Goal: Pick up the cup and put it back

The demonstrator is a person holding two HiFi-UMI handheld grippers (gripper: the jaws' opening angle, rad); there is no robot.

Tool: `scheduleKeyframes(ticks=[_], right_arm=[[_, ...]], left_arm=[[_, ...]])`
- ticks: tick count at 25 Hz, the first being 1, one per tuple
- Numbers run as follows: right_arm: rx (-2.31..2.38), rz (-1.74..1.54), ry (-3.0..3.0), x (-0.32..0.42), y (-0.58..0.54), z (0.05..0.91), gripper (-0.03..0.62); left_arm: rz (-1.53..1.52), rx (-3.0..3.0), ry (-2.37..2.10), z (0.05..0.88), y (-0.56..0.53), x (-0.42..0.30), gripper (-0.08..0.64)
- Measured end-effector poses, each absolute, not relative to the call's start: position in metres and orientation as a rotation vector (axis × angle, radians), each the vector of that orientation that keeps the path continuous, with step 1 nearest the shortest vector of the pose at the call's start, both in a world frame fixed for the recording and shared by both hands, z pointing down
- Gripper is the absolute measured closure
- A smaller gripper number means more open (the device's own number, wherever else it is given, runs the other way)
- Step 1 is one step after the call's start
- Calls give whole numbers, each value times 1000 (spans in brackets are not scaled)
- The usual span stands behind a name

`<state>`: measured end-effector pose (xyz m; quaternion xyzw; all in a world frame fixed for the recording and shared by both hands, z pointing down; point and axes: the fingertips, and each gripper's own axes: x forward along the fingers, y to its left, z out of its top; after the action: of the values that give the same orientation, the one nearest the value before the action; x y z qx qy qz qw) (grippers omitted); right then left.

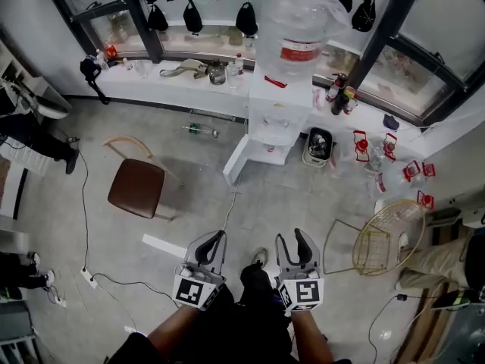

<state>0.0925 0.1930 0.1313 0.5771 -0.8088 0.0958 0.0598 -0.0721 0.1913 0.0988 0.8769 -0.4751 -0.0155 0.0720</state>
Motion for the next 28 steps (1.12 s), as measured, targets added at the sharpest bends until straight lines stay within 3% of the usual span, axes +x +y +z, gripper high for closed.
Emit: scheduleKeyframes(ticks=[9,28], right_arm=[[1604,355,-2459,122,85,204,419],[1615,329,-2378,133,-141,547,397]], left_arm=[[0,2549,-1520,151,118,-41,554],[92,2623,-1448,464,-106,-9,554]])
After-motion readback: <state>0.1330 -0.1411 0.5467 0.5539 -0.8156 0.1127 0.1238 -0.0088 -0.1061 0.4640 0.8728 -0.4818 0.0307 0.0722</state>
